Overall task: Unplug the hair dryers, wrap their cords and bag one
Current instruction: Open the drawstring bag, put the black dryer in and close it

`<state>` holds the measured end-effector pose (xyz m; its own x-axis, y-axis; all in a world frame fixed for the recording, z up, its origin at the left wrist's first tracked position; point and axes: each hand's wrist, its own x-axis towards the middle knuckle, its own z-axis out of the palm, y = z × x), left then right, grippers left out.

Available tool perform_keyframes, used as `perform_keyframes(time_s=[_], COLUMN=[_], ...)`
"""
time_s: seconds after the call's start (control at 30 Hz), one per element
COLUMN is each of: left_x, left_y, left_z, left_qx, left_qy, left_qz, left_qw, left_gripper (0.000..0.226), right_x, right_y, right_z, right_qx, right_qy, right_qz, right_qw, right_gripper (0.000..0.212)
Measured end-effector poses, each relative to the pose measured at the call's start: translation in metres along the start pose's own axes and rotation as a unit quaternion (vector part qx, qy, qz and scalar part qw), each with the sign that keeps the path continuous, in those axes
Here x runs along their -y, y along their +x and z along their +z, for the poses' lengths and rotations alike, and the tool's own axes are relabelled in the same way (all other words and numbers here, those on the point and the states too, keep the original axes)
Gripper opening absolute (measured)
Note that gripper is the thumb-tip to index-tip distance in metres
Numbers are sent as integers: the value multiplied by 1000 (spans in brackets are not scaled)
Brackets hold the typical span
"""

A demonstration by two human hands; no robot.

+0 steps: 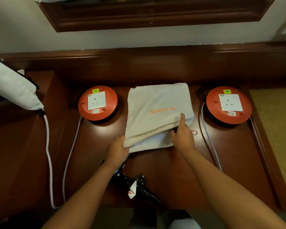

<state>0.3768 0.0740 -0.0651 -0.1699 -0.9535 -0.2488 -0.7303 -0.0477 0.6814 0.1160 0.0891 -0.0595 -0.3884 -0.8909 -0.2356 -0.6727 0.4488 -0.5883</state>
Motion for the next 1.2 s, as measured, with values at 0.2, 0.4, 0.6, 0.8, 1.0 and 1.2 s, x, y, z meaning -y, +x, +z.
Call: perform_keyframes(time_s=[0.2,0.4,0.6,0.8,1.0,1.2], left_x=[-1,8,11,20,34,57], left_y=[11,21,18,3,-25,-67], left_z=[-3,-7,-5,-8,-14,-18], left_qx=[-7,-3,-20,-10,10,-5], left_qy=[2,30,-12,-47,-66,-59], left_qz=[-23,-49,-62,-73,-127,-176], left_qw=[1000,998,998,996,990,983], left_gripper=[14,15,19,19,36,52], right_x=[3,-7,-7,-19,-8,12], right_y=[7,4,3,-22,-70,-133], right_z=[2,5,-3,-7,1,36], right_qx=[17,46,75,49,66,257], right_qy=[-42,-122,-155,-117,-61,-101], right_qz=[68,111,89,40,-35,-135], right_qw=[997,985,981,991,995,952], right_gripper=[25,22,18,13,39,52])
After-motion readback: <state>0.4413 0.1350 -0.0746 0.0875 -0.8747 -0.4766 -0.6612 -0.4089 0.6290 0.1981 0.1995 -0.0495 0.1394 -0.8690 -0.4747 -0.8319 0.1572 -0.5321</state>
